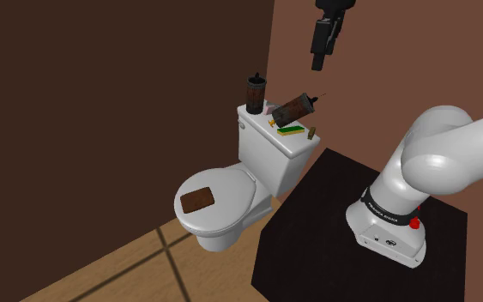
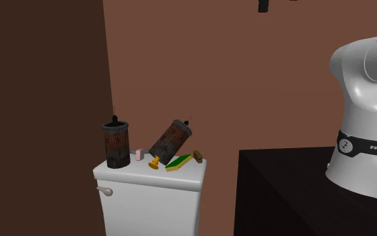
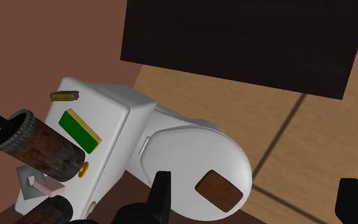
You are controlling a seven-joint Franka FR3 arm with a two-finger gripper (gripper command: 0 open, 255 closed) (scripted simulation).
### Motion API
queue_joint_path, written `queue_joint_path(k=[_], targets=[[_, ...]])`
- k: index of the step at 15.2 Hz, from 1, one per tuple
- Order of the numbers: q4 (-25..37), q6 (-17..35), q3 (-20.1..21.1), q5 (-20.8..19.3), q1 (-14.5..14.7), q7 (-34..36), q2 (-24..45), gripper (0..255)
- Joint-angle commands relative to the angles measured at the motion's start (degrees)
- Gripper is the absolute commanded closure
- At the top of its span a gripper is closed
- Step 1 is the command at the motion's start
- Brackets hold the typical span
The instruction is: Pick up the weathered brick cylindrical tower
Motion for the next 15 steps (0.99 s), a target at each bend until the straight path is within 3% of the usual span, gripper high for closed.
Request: queue_joint_path(k=[1,15], targets=[[0.0,0.0,0.0,0.0,0.0,0.0,0.0,0],[-4.9,14.2,-15.3,-11.9,-4.5,-18.9,12.5,0]])
